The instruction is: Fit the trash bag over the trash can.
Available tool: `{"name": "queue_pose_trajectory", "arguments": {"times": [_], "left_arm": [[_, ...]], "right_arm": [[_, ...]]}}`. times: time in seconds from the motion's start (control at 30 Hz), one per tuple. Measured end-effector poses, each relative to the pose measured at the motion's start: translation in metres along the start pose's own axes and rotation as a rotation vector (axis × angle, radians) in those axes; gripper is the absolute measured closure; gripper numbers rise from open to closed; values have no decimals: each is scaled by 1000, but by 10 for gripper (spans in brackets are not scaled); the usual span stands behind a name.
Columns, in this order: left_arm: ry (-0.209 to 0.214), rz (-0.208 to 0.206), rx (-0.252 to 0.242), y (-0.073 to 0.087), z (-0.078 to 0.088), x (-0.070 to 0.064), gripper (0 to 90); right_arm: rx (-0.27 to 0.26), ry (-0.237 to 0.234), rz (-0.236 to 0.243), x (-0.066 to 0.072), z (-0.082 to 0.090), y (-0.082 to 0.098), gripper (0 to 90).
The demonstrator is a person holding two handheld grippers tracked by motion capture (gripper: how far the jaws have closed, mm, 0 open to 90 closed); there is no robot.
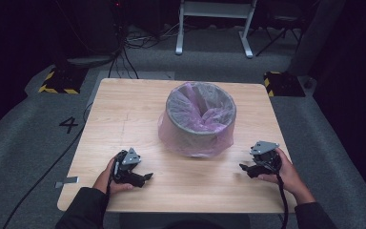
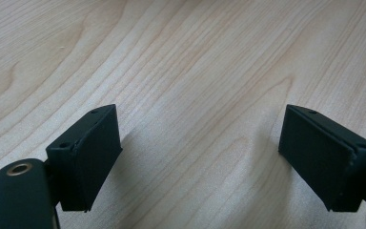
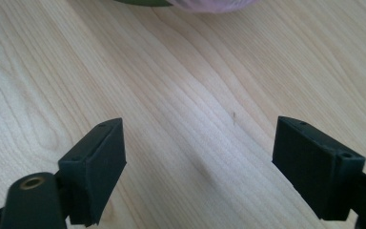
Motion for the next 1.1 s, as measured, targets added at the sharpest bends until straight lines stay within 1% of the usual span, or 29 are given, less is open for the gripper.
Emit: {"name": "queue_pose_trajectory", "arguments": {"times": [0.13, 0.33, 0.37, 0.4, 0.43, 0.5, 0.57, 0.8, 0.9, 0.93, 1.0, 1.1], "left_arm": [[0, -1, 0, 0, 0, 0, 139], [-1, 0, 0, 0, 0, 0, 139], [-1, 0, 0, 0, 0, 0, 139], [-1, 0, 0, 0, 0, 0, 139], [-1, 0, 0, 0, 0, 0, 139], [-1, 0, 0, 0, 0, 0, 139], [-1, 0, 0, 0, 0, 0, 139], [-1, 0, 0, 0, 0, 0, 139], [-2, 3, 0, 0, 0, 0, 139], [-2, 3, 0, 0, 0, 0, 139], [-2, 4, 0, 0, 0, 0, 139], [-2, 4, 0, 0, 0, 0, 139]], "right_arm": [[3, -8, -12, 0, -2, 6, 185], [7, -6, -25, 1, -4, 13, 188], [10, -8, -20, 1, -5, 14, 188], [14, -4, -29, 2, -5, 15, 188], [11, 3, -34, 2, -6, 17, 188], [9, -3, -34, 2, -6, 18, 188], [-2, 3, -45, 3, -5, 20, 188], [-8, 14, -48, 4, -6, 27, 189], [-23, 24, -72, 4, -5, 30, 194], [-22, 24, -68, 4, -5, 31, 198], [-28, 15, -80, 4, -5, 33, 207], [-43, 15, -99, 4, -5, 36, 207]]}}
Point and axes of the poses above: each handheld gripper's, and its own axes: z roughly backward along the jaws, y roughly out of its underside, x roughly to its left, the point moved 2 cm from there along -z, roughly forward along the jaws, and after that the axes turned 1 degree about z, right-handed, at the moved point
